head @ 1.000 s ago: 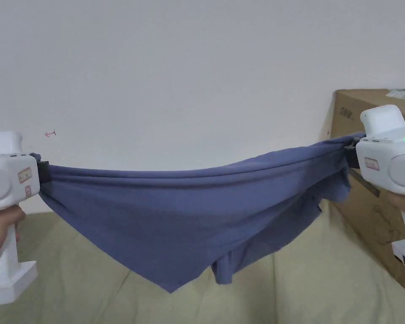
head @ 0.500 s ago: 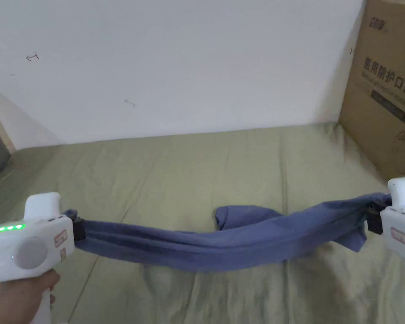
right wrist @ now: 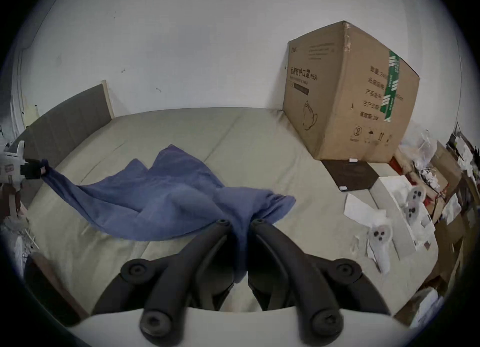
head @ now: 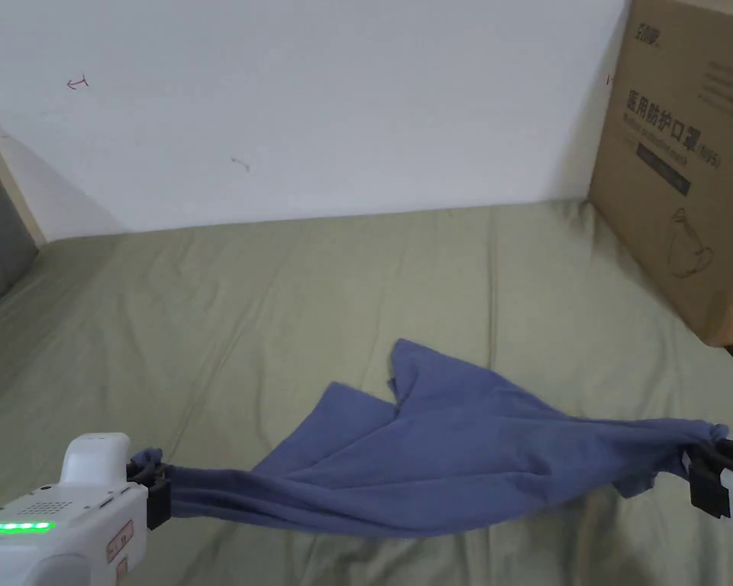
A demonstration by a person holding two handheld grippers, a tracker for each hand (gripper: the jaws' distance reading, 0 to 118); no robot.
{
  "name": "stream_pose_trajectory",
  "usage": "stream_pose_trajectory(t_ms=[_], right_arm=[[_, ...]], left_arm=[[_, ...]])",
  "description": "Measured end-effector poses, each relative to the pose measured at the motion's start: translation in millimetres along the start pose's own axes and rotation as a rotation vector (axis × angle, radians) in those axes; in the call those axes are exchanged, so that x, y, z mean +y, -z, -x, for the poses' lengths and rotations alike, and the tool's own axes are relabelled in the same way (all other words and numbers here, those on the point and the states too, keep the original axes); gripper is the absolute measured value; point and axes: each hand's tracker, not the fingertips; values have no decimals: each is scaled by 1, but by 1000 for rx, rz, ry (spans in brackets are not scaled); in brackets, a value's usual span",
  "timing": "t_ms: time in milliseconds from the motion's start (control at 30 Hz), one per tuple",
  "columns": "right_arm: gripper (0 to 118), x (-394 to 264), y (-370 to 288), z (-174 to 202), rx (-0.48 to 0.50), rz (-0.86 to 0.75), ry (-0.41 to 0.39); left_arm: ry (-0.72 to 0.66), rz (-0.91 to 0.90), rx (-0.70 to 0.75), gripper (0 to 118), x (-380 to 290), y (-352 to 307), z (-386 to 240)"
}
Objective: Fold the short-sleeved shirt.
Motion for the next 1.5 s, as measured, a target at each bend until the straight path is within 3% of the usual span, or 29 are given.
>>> stream_pose_trajectory(t_ms=[300, 433, 567, 600, 633, 667, 700, 733, 767, 867, 967, 1000, 1067, 1133, 1167, 1200, 1233, 1300, 1333, 1367, 1433, 1500], right_arm=[[6, -78, -97, -2, 56, 67, -7], [6, -114, -100, -1, 42, 166, -33], [6, -145, -80, -3, 22, 259, 8], [6, -152, -77, -2, 15, 267, 14], [7, -157, -75, -3, 17, 285, 24], [16, -162, -73, -5, 29, 325, 54], [51, -166, -72, -5, 9, 354, 63], [93, -170, -74, -4, -29, 361, 65], [118, -173, -79, -3, -36, 355, 63], [115, -183, -113, 3, -4, 222, 79], [114, -173, -156, 30, -120, 120, 98], [114, -149, -155, 22, -126, 48, 107], [114, -123, -168, 34, -60, -49, 134], [107, -105, -177, 55, -44, -113, 122], [94, -95, -177, 67, -46, -143, 100], [53, -87, -176, 77, -41, -171, 79], [5, -81, -174, 87, -50, -194, 65], [0, -76, -164, 106, -35, -208, 60], [0, -72, -159, 112, 81, -192, 51], [0, -70, -153, 122, 101, -171, 31], [0, -70, -147, 138, 100, -174, -31], [0, -70, -143, 148, 160, -158, -28]], left_arm=[[-50, 121, -17, 6, -89, -80, 13], [-37, 279, -32, 7, -127, -78, 8], [-63, 348, -14, 7, -155, -60, 5], [-71, 355, -16, 9, -160, -58, 5], [-76, 354, -15, 20, -164, -57, 6], [-87, 358, -15, 47, -169, -53, 11], [-93, 364, -2, 105, -171, -53, 12], [-87, 364, 36, 118, -173, -53, 13], [-76, 363, 71, 112, -177, -52, 16], [-94, 241, 81, 110, -170, -82, 27], [-169, 155, 78, 110, -152, -125, 10], [-193, 107, 82, 110, -145, -142, 5], [-219, 30, 88, 106, -147, -151, 23], [-222, -51, 78, 70, -143, -172, 20], [-203, -82, 104, 47, -143, -181, 14], [-162, -120, 138, 17, -132, -204, -11], [-147, -142, 135, 1, -132, -211, -19], [-127, -152, 80, 0, -134, -218, -30], [-200, -123, -7, 0, -141, -210, -13], [-186, -101, -29, 0, -147, -202, -1], [-175, -29, -37, 0, -154, -187, 10], [-140, 2, -11, 0, -158, -180, -9]])
